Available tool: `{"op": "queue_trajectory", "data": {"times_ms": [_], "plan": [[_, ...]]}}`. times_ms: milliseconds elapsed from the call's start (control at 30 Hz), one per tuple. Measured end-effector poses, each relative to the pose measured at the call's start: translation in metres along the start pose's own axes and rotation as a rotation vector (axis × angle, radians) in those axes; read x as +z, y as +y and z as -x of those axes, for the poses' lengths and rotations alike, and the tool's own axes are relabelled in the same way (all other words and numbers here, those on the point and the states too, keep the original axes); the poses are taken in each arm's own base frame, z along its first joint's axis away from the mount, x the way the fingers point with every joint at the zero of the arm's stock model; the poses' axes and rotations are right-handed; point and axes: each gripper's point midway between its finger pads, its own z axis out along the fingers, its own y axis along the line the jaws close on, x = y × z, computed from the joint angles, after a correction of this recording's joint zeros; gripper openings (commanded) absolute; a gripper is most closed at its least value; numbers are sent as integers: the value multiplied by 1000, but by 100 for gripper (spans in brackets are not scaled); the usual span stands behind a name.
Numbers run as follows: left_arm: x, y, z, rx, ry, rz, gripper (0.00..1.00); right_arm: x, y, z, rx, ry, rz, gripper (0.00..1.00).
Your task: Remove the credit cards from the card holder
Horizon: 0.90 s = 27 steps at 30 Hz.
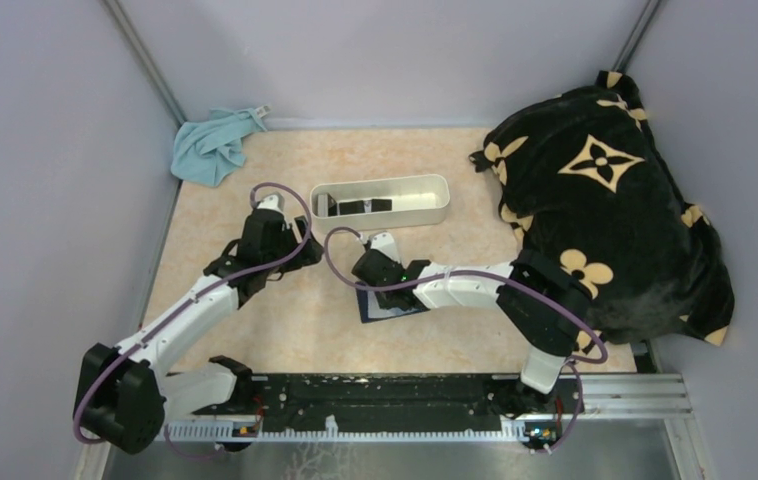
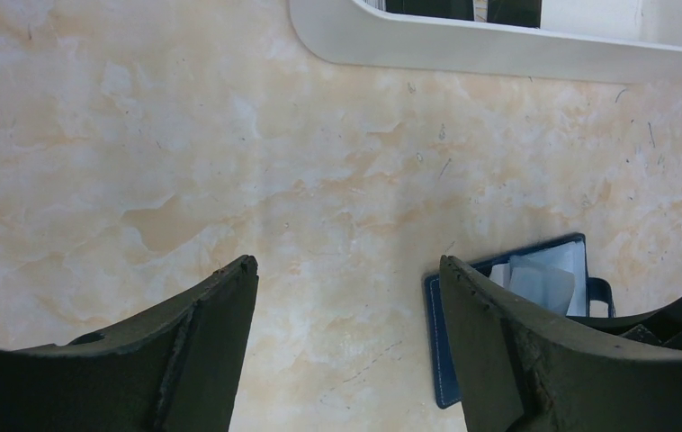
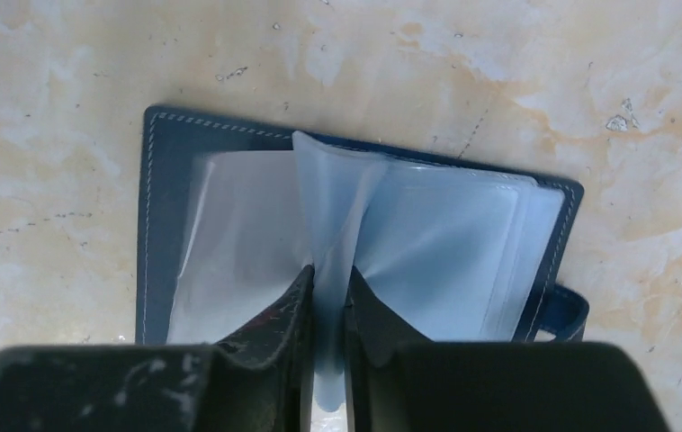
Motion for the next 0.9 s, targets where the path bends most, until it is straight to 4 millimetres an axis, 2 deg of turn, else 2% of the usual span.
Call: {"op": "queue_trajectory", "data": {"times_ms": [33, 100, 167, 233, 533, 633, 767, 900], "plan": [[0, 0, -1, 0, 3, -1, 80, 0, 0, -1, 1, 0, 0, 27], [1, -1, -1, 0, 7, -5, 80, -1, -1, -1, 12, -4, 3, 60], [1, -2, -1, 0, 7, -9, 80, -4, -1, -2, 23, -9, 12, 72], [1, -3, -1, -1, 6, -17, 80, -10, -3, -2, 37, -16, 22, 76], [2, -14, 0, 1, 9, -73, 80, -33, -29, 16, 125, -88, 28, 78], [3, -18, 0, 1, 13, -91, 80, -32, -45, 12, 150, -85, 2, 77], [4, -20, -3, 2, 28, -100, 80, -25, -64, -2, 161, -51, -42, 75], [4, -21, -4, 3, 33, -106, 80, -20, -73, -13, 155, -22, -59, 62]]}}
